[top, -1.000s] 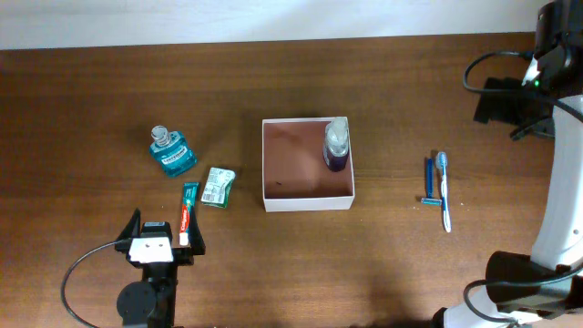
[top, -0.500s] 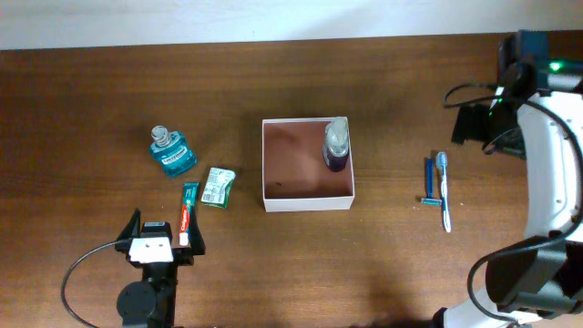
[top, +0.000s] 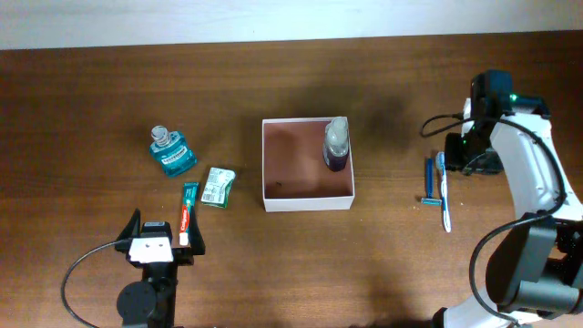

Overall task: Pack container
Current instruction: 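Move the right gripper back over the blue-white toothbrush, then lower the right gripper and close on the toothbrush handle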

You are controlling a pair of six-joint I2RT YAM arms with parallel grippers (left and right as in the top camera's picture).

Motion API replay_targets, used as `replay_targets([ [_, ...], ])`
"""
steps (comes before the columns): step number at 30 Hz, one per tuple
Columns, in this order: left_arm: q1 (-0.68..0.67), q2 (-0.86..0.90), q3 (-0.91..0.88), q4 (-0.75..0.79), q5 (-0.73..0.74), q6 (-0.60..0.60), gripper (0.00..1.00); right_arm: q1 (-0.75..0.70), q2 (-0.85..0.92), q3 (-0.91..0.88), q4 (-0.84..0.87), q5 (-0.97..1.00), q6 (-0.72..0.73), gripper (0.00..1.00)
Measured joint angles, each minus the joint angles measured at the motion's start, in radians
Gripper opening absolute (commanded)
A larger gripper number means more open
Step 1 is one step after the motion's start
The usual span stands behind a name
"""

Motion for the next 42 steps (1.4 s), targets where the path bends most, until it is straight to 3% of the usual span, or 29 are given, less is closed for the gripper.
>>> replay_targets([
  [13, 0.000, 0.000, 0.000, 0.000, 0.000, 0.000, 0.99, 0.000, 0.000, -0.192, 0.229, -0.049, -0.157, 0.33],
  [18, 0.000, 0.000, 0.000, 0.000, 0.000, 0.000, 0.99, 0.000, 0.000, -0.208, 0.276, -0.053, -0.187, 0.26],
  [42, 0.000, 0.000, 0.000, 0.000, 0.000, 0.000, 0.99, 0.000, 0.003, -0.335, 0.479, -0.057, -0.203, 0.25],
])
